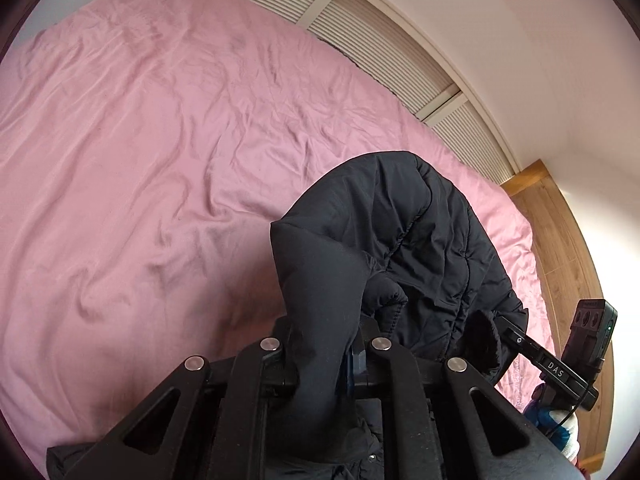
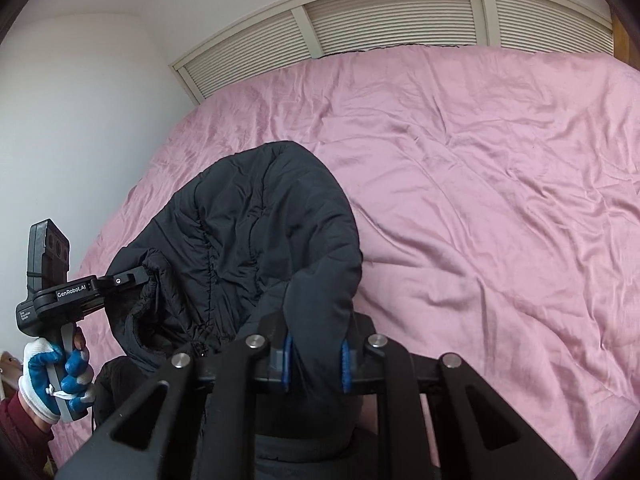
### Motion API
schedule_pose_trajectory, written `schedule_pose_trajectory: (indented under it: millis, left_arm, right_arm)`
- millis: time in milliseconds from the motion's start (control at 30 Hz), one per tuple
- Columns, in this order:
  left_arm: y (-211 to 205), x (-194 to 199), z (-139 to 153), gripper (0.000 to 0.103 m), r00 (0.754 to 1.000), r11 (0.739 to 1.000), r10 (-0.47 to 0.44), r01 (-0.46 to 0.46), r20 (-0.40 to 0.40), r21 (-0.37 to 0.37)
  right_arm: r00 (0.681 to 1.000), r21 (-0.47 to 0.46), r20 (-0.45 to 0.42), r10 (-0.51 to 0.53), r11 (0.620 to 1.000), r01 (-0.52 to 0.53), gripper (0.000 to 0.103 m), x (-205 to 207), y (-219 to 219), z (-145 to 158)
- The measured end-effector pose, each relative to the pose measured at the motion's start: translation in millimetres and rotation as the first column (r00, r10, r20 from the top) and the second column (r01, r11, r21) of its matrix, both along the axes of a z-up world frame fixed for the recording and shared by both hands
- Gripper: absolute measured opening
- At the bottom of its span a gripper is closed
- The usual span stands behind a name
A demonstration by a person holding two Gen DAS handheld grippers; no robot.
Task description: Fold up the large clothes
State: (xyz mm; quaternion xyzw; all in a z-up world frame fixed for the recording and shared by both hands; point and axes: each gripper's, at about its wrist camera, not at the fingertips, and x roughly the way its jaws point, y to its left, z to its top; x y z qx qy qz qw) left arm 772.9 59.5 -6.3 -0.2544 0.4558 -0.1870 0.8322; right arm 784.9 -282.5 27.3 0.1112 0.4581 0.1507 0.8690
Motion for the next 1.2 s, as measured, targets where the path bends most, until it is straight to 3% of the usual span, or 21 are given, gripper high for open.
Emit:
schedule_pose_trajectory:
  millis: [233, 400, 600, 800, 1033, 1200]
  left_arm:
    - [18.8, -78.5, 35.7, 0.013, 0.997, 0.998, -0.054, 0.055, 0.061, -0.017]
    - [36.0, -126.8, 37.1, 0.013, 0.996, 0.997, -0.067, 0.068, 0.055, -0.025]
    - [45.5, -178.3, 20.1, 0.012, 0.995, 0.996, -0.092, 0.092, 0.046, -0.010]
    - [52.7, -220.9, -17.2, 0.012, 0.994, 0.992, -0.110, 0.111, -0.016, 0.056]
    - [56.5, -246.6, -46.7, 0.012, 0.992, 0.986, -0.106, 0.115, -0.073, 0.124]
    - [75.6, -274.2, -45.8, 0.012, 0.991, 0.980, -0.090, 0.106, -0.101, 0.166]
  right_arm:
    - [0.995, 0.029, 0.090, 0.040, 0.999, -0.042, 0.017, -79.5, -3.3, 53.0]
    - [0.993, 0.075, 0.114, 0.038, 0.996, -0.046, 0.017, -139.1, -4.6, 63.6]
    - [0.994, 0.090, 0.106, 0.026, 0.995, -0.036, 0.017, -198.6, -4.7, 46.9]
    - [0.999, 0.105, 0.047, 0.005, 0.994, -0.010, 0.017, -247.3, -14.3, 5.5]
    - [1.000, 0.024, -0.021, -0.001, 1.000, 0.002, 0.020, -275.2, -16.7, -41.1]
    - [0.999, -0.024, -0.053, 0.004, 1.000, -0.005, 0.021, -289.5, -23.0, -41.9]
